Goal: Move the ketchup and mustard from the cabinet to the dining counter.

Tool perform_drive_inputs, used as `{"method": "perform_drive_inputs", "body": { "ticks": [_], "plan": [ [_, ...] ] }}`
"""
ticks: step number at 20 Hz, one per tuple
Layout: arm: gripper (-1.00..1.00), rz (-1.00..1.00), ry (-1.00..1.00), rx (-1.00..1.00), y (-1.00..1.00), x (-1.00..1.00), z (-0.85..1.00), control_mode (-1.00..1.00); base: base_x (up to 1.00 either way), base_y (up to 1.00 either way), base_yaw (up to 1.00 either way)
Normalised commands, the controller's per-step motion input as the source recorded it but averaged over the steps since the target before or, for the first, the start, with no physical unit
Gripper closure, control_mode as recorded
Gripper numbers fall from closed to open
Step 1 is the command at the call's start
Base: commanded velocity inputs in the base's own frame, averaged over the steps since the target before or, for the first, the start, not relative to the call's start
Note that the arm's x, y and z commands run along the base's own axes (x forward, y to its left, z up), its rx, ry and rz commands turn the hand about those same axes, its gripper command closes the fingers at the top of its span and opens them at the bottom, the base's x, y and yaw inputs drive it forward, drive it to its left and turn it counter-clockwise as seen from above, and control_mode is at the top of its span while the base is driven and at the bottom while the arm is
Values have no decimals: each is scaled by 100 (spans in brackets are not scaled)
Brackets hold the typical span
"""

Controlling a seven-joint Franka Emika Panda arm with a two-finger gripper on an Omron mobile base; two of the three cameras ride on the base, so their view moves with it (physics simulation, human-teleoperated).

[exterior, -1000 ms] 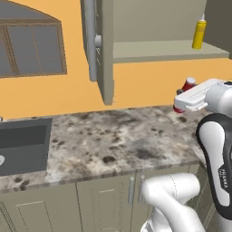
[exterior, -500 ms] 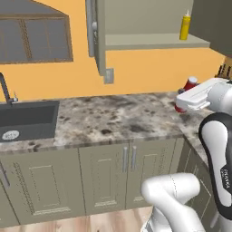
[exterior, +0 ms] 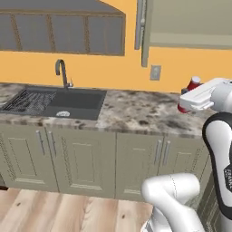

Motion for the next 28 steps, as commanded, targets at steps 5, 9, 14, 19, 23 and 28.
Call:
{"method": "perform_drive_inputs", "body": {
  "ticks": [5, 9, 14, 19, 23, 28],
  "plan": [
    [100, 0, 0, 0, 0, 0, 0, 100, -1, 74, 54],
    [100, 0, 0, 0, 0, 0, 0, 100, -4, 93, 48],
    [100, 0, 0, 0, 0, 0, 0, 100, -10, 100, 43],
    [100, 0, 0, 0, 0, 0, 0, 100, -9, 100, 38],
    [100, 0, 0, 0, 0, 0, 0, 100, -50, 86, 37],
    [100, 0, 0, 0, 0, 0, 0, 100, -84, 29, 30]
  ]
}}
